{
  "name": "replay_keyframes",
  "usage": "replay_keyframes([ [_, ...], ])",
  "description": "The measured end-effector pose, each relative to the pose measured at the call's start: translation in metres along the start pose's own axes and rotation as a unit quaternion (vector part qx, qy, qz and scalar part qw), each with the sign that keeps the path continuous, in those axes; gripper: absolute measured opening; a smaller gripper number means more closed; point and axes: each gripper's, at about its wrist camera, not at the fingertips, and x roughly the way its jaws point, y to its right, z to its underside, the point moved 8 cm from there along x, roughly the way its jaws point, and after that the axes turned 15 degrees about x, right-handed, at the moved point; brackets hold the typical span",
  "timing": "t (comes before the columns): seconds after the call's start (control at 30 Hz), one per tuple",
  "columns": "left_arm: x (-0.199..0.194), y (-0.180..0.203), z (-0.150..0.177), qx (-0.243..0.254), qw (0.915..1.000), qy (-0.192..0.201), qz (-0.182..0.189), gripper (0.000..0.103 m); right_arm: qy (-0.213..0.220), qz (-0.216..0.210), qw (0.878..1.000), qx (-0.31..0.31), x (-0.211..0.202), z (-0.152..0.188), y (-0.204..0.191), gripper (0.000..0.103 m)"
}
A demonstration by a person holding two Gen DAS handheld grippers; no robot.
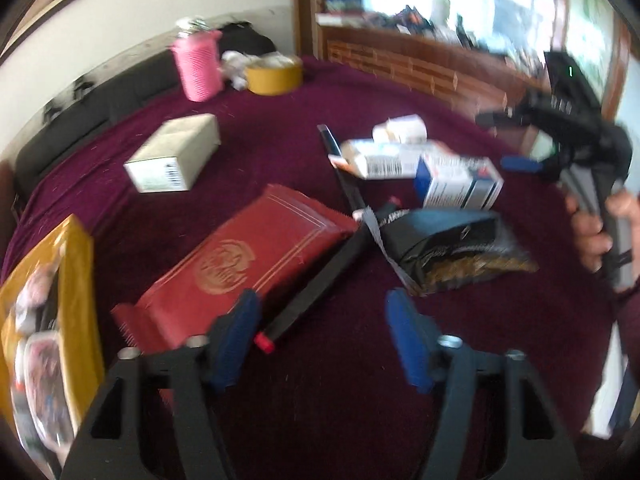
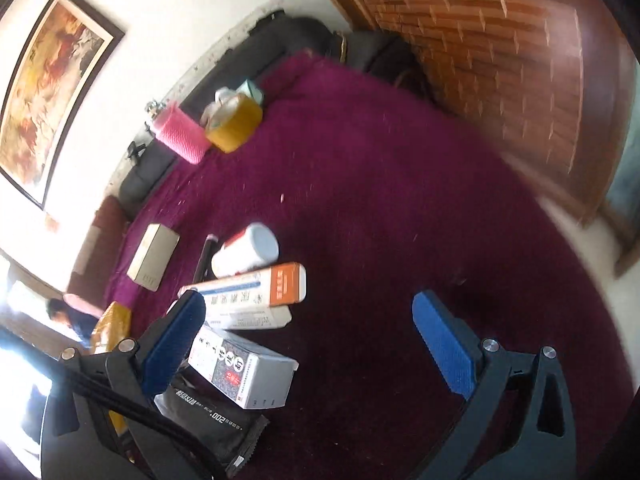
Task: Organize objects
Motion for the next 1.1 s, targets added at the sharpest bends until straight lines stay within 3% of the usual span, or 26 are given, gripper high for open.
replay_keyframes([
  [0.03,0.007,0.002,-0.001,0.016,0.9998,-0.012,-0.002,0.030,0.010,0.000,1.000,-0.010,0.000,0.000,0.000,0.103],
  [0.1,0.016,0.008,-0.004,0.038,0.9990,-0.025,-0.004,0.020,0.015,0.001,0.999,-0.028,0.000,0.004,-0.003,0.103],
  [0.23,0.020,0.012,-0.009,0.028,0.9995,-0.017,0.003,0.019,0.016,0.006,0.999,-0.046,0.003,0.009,-0.006,0.103],
  [0.4,0.006,0.022,0.009,0.014,0.9994,-0.024,0.022,0.014,0.019,0.006,0.998,-0.054,0.003,0.011,-0.004,0.103],
  [0.57,-0.003,0.029,0.017,0.020,0.9992,-0.034,0.011,0.016,0.013,0.012,0.998,-0.064,0.010,0.015,-0.007,0.103],
  [0.7,0.011,0.025,0.002,0.011,0.9997,-0.019,-0.005,0.037,0.018,0.026,0.996,-0.079,0.012,0.019,-0.008,0.103],
  [0.77,0.015,0.022,-0.001,-0.008,0.9999,-0.008,0.005,0.037,0.024,0.036,0.995,-0.085,0.012,0.019,-0.008,0.103],
  [0.8,0.014,0.020,0.000,-0.014,0.9998,-0.007,0.009,0.033,0.027,0.040,0.995,-0.087,0.012,0.019,-0.007,0.103],
  [0.83,0.012,0.018,0.002,-0.021,0.9998,-0.006,0.005,0.014,0.029,0.046,0.994,-0.090,0.012,0.019,-0.007,0.103],
  [0.93,-0.002,0.012,0.013,-0.046,0.9989,-0.001,0.008,0.012,0.031,0.054,0.994,-0.095,0.013,0.019,-0.006,0.103],
  [1.1,-0.048,-0.005,0.028,-0.104,0.9930,0.051,0.023,0.011,0.044,0.080,0.989,-0.112,0.013,0.019,-0.008,0.103],
])
